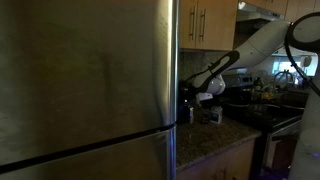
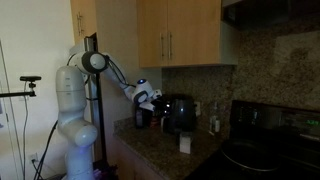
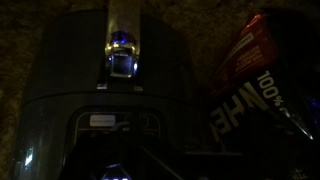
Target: Turn off the air fryer
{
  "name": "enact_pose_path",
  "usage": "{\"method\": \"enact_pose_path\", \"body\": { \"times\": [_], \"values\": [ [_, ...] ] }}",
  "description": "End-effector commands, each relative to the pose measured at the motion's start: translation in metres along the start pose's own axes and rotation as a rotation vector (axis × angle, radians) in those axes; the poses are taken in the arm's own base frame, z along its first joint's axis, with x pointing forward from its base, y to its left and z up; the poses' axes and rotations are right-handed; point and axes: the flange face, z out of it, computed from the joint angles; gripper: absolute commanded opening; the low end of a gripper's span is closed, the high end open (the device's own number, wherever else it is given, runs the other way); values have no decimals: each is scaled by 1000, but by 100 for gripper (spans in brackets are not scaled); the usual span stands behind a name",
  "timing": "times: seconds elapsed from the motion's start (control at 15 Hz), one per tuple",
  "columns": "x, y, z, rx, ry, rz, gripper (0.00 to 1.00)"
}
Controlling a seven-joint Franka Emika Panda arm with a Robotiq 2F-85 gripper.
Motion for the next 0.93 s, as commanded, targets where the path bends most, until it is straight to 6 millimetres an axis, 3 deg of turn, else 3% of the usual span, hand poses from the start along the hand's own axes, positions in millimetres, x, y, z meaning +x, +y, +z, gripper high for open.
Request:
{"method": "enact_pose_path", "body": {
  "times": [0.0, 0.53, 0.67, 0.87],
  "values": [
    [2, 6, 17, -12, 5, 23, 100],
    [20, -12, 33, 12, 82, 92, 100],
    [13, -5, 37, 2, 61, 102, 100],
    [-12, 3, 13, 19, -147, 107, 100]
  ]
}}
